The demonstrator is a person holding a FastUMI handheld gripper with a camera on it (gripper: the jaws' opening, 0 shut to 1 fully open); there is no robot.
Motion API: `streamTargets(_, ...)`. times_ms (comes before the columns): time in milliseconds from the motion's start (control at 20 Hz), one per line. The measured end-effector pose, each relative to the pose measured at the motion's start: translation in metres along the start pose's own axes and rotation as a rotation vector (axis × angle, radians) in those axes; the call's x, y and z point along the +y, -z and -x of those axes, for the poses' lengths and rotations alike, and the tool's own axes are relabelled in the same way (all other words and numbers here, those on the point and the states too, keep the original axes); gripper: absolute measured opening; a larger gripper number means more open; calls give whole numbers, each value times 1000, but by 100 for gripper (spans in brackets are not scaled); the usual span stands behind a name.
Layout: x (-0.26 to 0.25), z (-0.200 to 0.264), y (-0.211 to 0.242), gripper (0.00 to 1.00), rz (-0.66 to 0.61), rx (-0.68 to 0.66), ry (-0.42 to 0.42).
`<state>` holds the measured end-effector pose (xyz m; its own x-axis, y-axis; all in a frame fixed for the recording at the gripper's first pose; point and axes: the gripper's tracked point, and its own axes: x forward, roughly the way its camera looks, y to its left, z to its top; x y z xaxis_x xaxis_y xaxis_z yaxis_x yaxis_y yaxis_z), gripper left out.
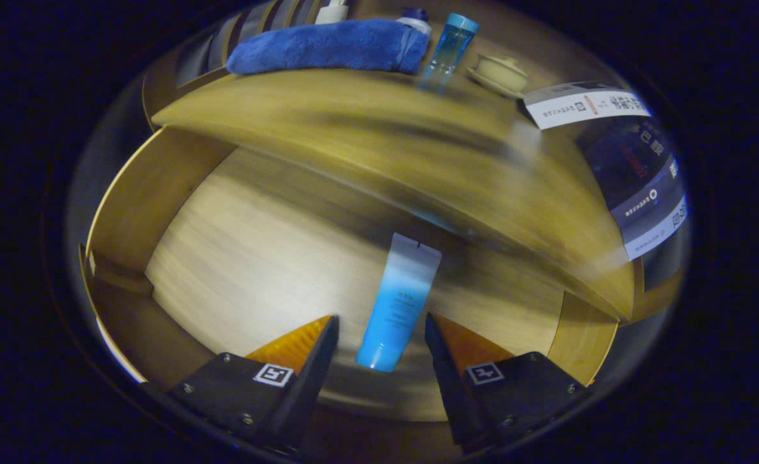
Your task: Pull open the drawer, take out the items inside it, and place them on the countertop above the cabinet.
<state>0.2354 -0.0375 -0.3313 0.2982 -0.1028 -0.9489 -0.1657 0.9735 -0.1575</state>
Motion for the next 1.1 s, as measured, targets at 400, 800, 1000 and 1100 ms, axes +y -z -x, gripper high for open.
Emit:
streamTargets(400,9,-7,-1,44,-25,2,-74)
streamTargets(800,5,29,0,39,91,-99,-122)
streamTargets(1000,-11,54,-9,39,74,-193,-118)
streamTargets(1100,-13,70,-13,39,56,-225,-150)
